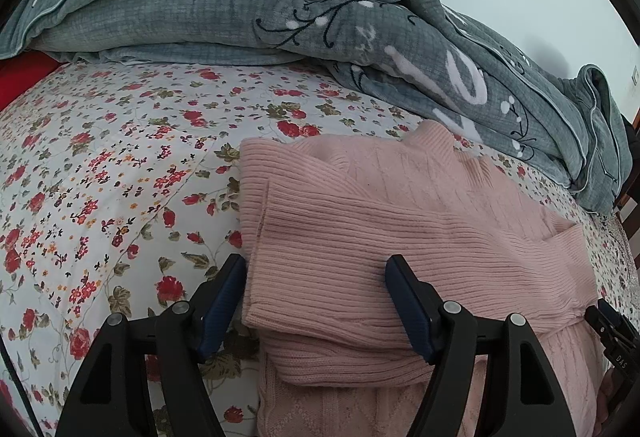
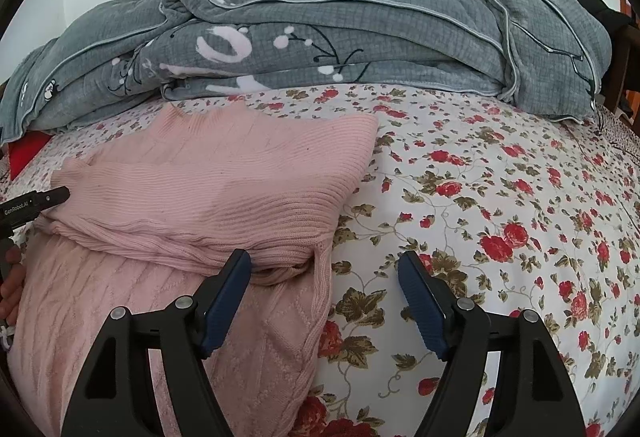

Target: Fold small clothes

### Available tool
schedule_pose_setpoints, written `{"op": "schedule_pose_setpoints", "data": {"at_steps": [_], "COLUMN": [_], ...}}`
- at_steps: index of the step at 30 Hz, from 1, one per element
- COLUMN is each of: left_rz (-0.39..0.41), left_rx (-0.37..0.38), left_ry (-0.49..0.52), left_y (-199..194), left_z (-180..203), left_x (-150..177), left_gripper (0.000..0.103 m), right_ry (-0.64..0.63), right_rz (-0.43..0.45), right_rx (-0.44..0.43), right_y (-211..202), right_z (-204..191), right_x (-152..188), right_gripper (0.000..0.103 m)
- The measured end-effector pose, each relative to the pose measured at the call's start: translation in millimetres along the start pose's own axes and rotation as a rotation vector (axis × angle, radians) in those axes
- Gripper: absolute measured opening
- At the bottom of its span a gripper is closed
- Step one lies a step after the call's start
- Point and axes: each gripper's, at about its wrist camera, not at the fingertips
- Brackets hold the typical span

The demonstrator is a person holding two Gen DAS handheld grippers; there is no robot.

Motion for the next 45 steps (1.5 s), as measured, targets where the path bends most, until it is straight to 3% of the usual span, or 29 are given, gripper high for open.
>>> {"op": "schedule_pose_setpoints", "data": {"at_steps": [45], "left_rz": [-0.002], "left_rx": [0.002], "left_ry": [0.000], "left_y": [1.2], "left_z": [0.4], "left_x": [0.4], "left_gripper": [0.073], "right_ry": [-0.004], "right_rz": [-0.002], "right_rx": [0.004], "right_y": [0.1], "right_z": [-0.8], "right_x": [-0.7], "right_gripper": [0.076]}}
Point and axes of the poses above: each gripper's, at about its wrist camera, not at the fingertips, and y roughly the way its jaws point, z to its right, x to its underside, and after that the axes turned 4 degrees about z, right-handed
